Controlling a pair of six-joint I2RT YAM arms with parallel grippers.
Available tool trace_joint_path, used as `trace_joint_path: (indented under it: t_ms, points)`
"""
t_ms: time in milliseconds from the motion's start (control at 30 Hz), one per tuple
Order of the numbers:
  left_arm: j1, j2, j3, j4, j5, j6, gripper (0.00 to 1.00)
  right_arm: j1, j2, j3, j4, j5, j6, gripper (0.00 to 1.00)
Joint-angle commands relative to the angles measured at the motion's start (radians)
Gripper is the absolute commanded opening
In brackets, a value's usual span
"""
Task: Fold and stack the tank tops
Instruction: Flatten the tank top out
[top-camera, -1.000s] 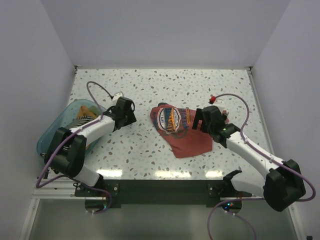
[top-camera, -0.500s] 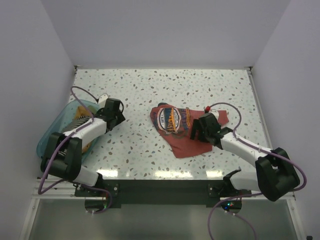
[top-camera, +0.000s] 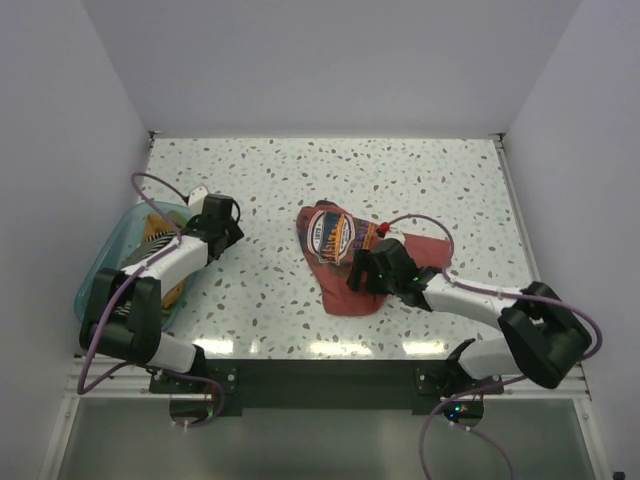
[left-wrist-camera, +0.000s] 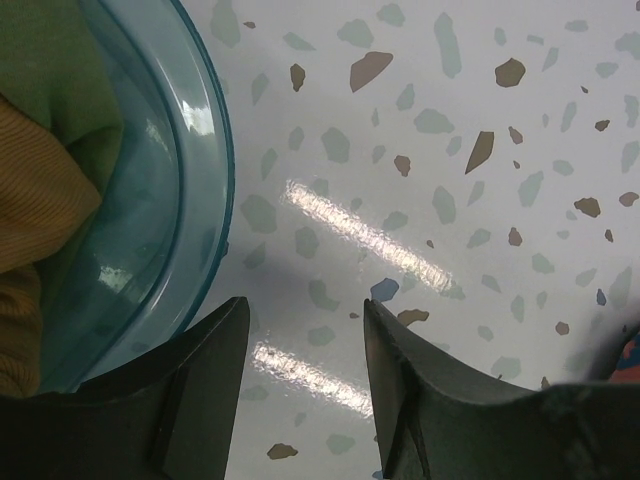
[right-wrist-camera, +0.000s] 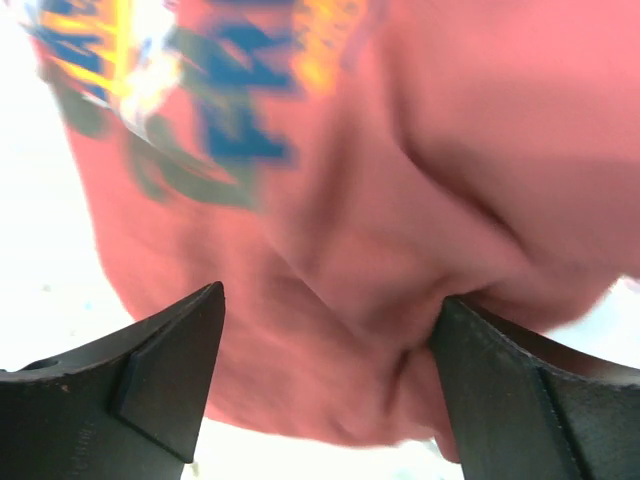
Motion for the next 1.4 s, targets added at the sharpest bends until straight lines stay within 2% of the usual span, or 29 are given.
trace_joint_path:
  t_ms: [0, 133, 267, 400, 467, 600, 733, 933, 1067, 1167, 1367]
  points:
    - [0.014, -0.012, 0.010, 0.046, -0.005, 0.013, 0.54, 0.048, 0.162, 0.060, 0.211, -0.101, 0.136, 0.82]
    - [0.021, -0.023, 0.015, 0.042, -0.004, 0.021, 0.55, 0.091, 0.409, 0.219, 0.323, -0.124, 0.197, 0.73]
    - [0.027, -0.029, 0.020, 0.048, 0.007, 0.041, 0.55, 0.094, 0.517, 0.441, 0.351, -0.115, 0.234, 0.70]
    - [0.027, -0.023, 0.027, 0.066, 0.042, 0.072, 0.57, 0.092, 0.511, 0.597, 0.290, -0.120, 0.191, 0.70]
    - [0.027, -0.019, 0.026, 0.095, 0.123, 0.093, 0.57, 0.094, 0.464, 0.653, 0.193, -0.111, 0.150, 0.72]
    - [-0.031, -0.051, -0.019, 0.195, 0.278, 0.096, 0.58, 0.092, 0.323, 0.580, 0.064, -0.033, 0.082, 0.77]
    - [-0.170, -0.068, -0.011, 0.142, 0.260, 0.052, 0.63, 0.092, 0.168, 0.398, -0.054, 0.093, 0.047, 0.81]
    - [-0.305, -0.088, -0.105, 0.200, 0.289, -0.080, 0.64, 0.094, 0.003, 0.180, -0.157, 0.188, 0.010, 0.83]
    - [-0.354, -0.054, -0.122, 0.209, 0.260, -0.111, 0.64, 0.092, -0.005, 0.134, -0.101, 0.237, -0.051, 0.86]
    - [-0.371, -0.011, -0.099, 0.175, 0.210, -0.129, 0.63, 0.073, 0.049, 0.157, -0.076, 0.247, -0.106, 0.87]
    - [-0.394, 0.102, 0.010, -0.015, 0.029, -0.145, 0.63, 0.046, 0.152, 0.195, -0.044, 0.186, -0.120, 0.85]
